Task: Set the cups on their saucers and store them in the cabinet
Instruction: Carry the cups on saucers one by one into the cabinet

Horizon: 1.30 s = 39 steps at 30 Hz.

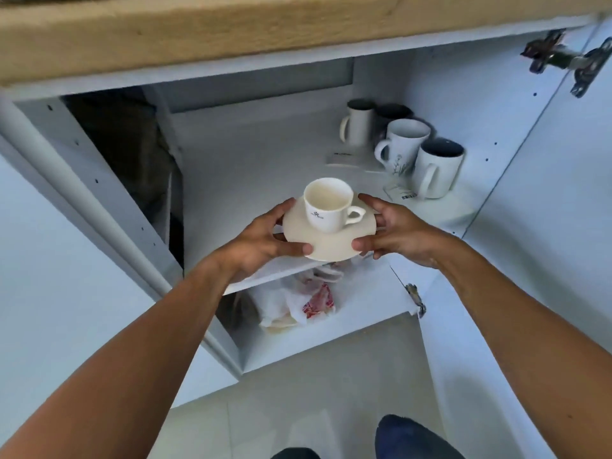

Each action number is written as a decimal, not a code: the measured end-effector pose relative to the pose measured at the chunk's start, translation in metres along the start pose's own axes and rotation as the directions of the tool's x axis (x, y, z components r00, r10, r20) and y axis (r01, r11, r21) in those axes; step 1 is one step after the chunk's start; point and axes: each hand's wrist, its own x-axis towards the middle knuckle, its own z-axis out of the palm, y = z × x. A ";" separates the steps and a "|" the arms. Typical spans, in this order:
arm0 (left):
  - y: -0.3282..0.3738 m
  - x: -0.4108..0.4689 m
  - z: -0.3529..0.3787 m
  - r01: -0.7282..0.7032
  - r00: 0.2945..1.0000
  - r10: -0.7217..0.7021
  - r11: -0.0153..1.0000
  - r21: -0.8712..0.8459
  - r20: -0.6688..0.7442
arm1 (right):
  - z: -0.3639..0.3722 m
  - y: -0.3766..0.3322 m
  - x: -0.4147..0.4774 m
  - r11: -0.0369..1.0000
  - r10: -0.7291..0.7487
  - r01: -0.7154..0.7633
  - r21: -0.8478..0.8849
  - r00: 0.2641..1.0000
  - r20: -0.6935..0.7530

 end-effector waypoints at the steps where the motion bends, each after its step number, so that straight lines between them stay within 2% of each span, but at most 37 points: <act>1: -0.004 0.011 -0.004 -0.004 1.000 0.004 1.000 0.016 0.001 | -0.003 0.003 0.011 1.000 -0.016 0.016 -0.002 1.000 -0.001; 9: -0.004 0.082 -0.035 -0.061 0.997 0.058 0.996 0.065 0.043 | -0.027 0.013 0.085 0.994 -0.105 0.105 -0.023 0.994 0.010; 15: -0.001 0.127 -0.064 -0.094 0.996 0.088 0.964 0.249 0.035 | -0.037 0.004 0.131 0.993 -0.114 0.114 -0.007 0.993 0.032; 27: -0.011 0.200 -0.120 -0.037 0.990 0.094 0.892 0.450 -0.103 | -0.041 -0.015 0.226 0.994 -0.069 0.076 0.082 0.993 -0.091; 34: -0.007 0.230 -0.131 0.007 0.984 0.091 0.843 0.538 -0.155 | -0.041 -0.029 0.258 0.990 -0.030 0.018 -0.142 0.996 -0.084; 39: -0.004 0.244 -0.134 0.069 0.988 0.029 0.799 0.598 -0.152 | -0.046 -0.037 0.277 0.946 -0.029 -0.005 -0.324 0.994 -0.101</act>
